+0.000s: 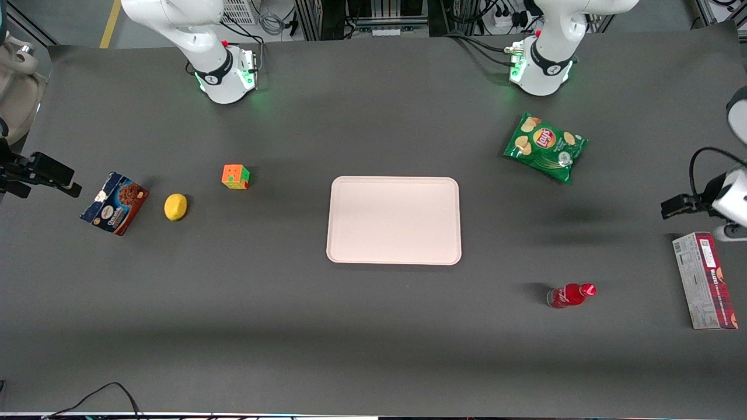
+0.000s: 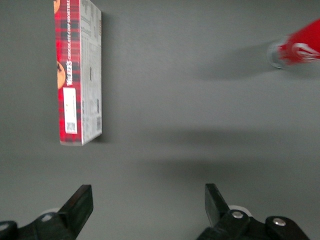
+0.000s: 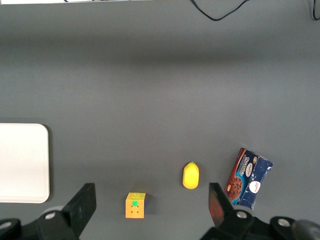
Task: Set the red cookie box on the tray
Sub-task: 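Lower the left gripper onto the red plaid shortbread box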
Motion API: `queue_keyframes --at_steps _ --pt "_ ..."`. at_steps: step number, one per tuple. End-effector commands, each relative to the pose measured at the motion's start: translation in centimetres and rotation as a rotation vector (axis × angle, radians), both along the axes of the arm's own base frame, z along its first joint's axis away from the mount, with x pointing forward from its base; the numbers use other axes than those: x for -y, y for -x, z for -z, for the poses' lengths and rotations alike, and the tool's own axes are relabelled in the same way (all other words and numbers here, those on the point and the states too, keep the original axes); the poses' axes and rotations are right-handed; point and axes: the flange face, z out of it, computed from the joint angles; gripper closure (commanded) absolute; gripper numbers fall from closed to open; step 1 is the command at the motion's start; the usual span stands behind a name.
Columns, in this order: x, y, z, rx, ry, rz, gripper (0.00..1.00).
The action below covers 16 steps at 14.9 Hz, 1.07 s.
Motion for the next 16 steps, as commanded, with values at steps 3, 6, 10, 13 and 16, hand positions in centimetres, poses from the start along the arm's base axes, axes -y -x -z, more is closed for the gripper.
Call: queue_keyframes --at_steps 3,6,10,13,16 --pt "-6.1 -1.3 7.1 0.048 0.106 0.067 0.0" --pt "-8.5 -2.6 9.9 0.027 0.109 0.09 0.0" --pt "-10.4 -4.0 11.2 0.018 0.073 0.187 0.0" --pt "-11.7 -6.0 11.7 0.021 0.036 0.268 0.0" --pt "-14.4 -6.3 11.5 0.026 0.025 0.276 0.0"
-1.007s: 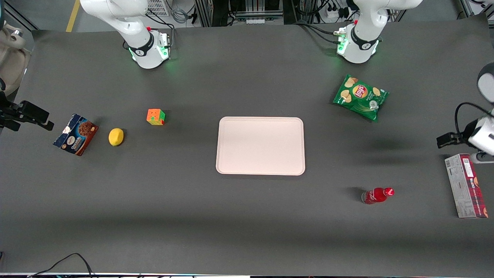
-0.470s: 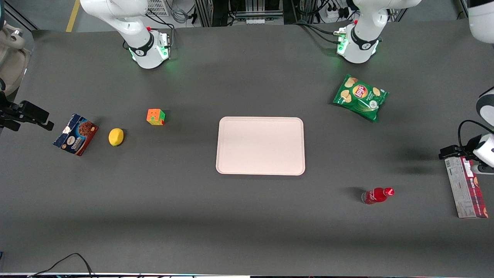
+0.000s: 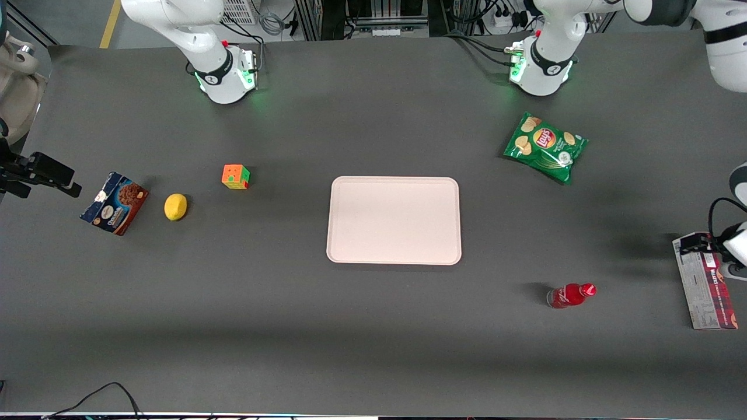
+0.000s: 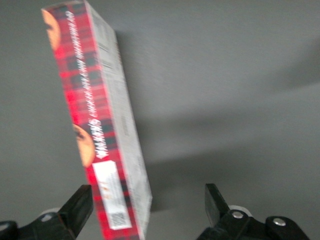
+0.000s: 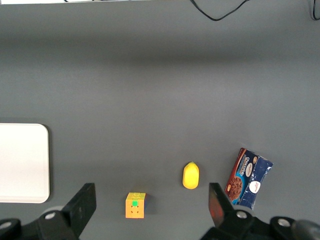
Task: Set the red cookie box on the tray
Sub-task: 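Close the left gripper on the shortbread box and lift it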
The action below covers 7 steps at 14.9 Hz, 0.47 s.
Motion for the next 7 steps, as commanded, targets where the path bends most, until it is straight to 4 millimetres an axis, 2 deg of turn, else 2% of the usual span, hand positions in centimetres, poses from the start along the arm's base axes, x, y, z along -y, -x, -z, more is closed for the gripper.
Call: queue_keyframes --at_steps 1,3,4,6,7 --pt "-3.3 -0.6 -0.1 0.011 -0.005 0.014 0.0" --pt "-3.8 -1.2 1.0 0.003 -0.005 0.011 0.0" --pt "-3.7 -1.6 2.1 0.002 0.004 0.004 0.0" --pt "-3.7 -1.4 5.5 -0.012 0.045 -0.013 0.0" --pt "-3.6 -1.4 6.1 -0.007 0.062 -0.022 0.0"
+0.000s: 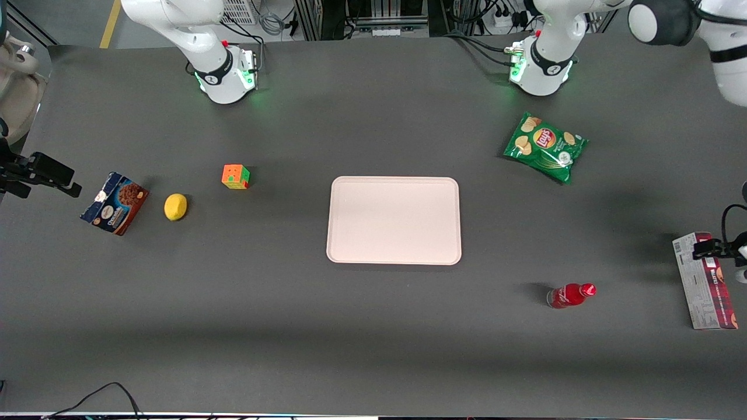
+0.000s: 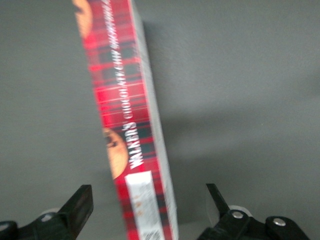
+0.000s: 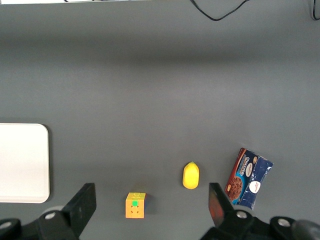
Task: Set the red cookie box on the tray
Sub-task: 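Close the left gripper on the shortbread box and lift it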
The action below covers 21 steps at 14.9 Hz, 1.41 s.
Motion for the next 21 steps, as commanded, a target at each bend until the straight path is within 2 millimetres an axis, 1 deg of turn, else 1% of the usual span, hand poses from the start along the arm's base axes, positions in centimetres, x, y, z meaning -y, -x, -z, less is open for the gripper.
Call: queue_keyframes --at_steps 1,3,9,12,13,15,16,17,19,21 --pt "-0.1 -0.7 3.8 -0.008 0.048 -0.002 0.0" --pt "0.1 -1.5 4.3 -0.003 0.038 0.006 0.0" --pt "0.5 -3.1 3.1 0.027 0.02 0.025 0.0" --pt "0.6 -3.3 3.1 0.03 0.016 0.03 0.06" --pt "0.6 -3.4 3.1 0.031 0.014 0.033 0.14" --pt "0.5 -3.4 3.4 0.033 0.003 0.048 0.37" --pt "0.5 -3.5 3.5 0.04 -0.006 0.071 0.43" --pt "0.5 -3.6 3.5 0.045 -0.011 0.08 0.45" --pt "0.6 -3.6 3.5 0.045 -0.011 0.08 0.54" --pt "0.7 -3.7 3.2 0.039 -0.006 0.086 0.65"
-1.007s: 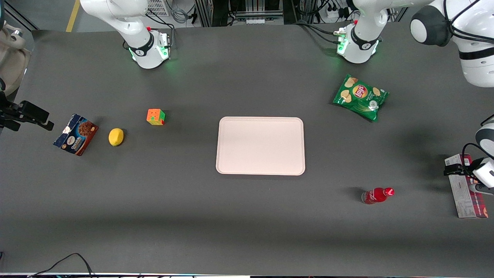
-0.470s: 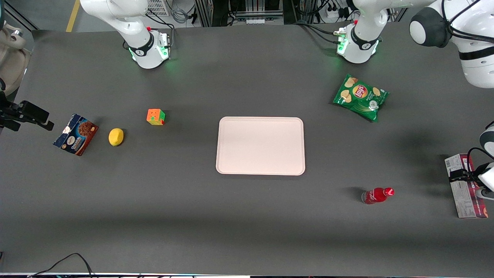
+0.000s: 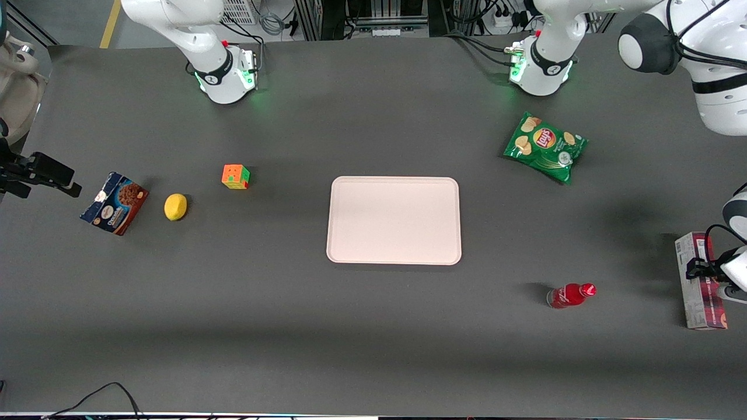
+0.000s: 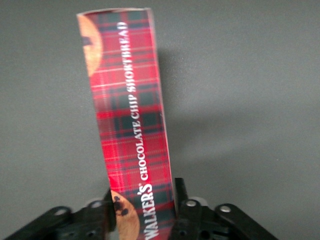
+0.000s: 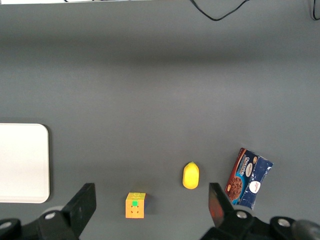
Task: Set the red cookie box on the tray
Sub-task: 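Close the left gripper on the shortbread box and lift it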
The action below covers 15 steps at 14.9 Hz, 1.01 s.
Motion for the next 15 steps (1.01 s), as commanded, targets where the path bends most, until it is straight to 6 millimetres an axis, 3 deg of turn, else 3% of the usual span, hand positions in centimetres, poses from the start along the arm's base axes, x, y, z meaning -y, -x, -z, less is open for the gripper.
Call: queue_keyframes --at_steps 1,4,8,13,15 --pt "0.2 -0.8 -0.3 0.001 -0.001 0.031 0.72" --pt "1.2 -1.0 -1.6 -0.028 0.015 0.054 0.85" --pt "2.5 -0.9 -5.2 -0.076 0.078 0.069 0.87" --pt "5.9 1.1 -12.6 -0.156 0.195 0.017 0.9" --pt "8.3 1.9 -15.4 -0.211 0.21 -0.041 0.9"
